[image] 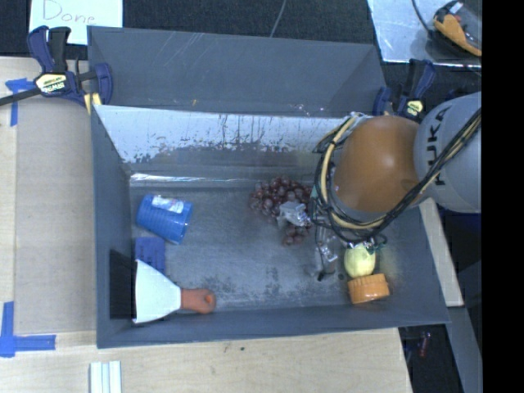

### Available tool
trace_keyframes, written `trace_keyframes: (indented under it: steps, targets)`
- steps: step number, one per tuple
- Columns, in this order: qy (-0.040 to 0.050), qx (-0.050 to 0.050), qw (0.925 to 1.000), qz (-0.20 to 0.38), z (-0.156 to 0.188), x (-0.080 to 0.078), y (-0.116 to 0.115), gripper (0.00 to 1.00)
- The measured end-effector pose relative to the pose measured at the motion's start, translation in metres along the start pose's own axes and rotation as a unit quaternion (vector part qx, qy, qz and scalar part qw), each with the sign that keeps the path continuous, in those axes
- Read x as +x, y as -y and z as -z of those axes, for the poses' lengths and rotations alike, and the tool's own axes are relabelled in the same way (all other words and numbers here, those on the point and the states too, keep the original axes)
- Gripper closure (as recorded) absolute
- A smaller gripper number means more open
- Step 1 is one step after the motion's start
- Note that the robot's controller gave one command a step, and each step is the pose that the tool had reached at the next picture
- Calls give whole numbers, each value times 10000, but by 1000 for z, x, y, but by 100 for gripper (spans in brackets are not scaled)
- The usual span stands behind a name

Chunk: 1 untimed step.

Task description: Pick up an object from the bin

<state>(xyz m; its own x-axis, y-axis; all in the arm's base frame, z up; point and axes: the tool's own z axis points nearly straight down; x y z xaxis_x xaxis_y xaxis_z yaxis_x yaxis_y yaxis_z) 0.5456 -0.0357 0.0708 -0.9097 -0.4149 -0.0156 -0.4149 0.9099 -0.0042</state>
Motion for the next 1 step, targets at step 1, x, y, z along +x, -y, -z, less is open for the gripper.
trace_keyframes:
  steps: [1]
  targets:
    - [-87,-62,9857,1684,1,-8,-3,100]
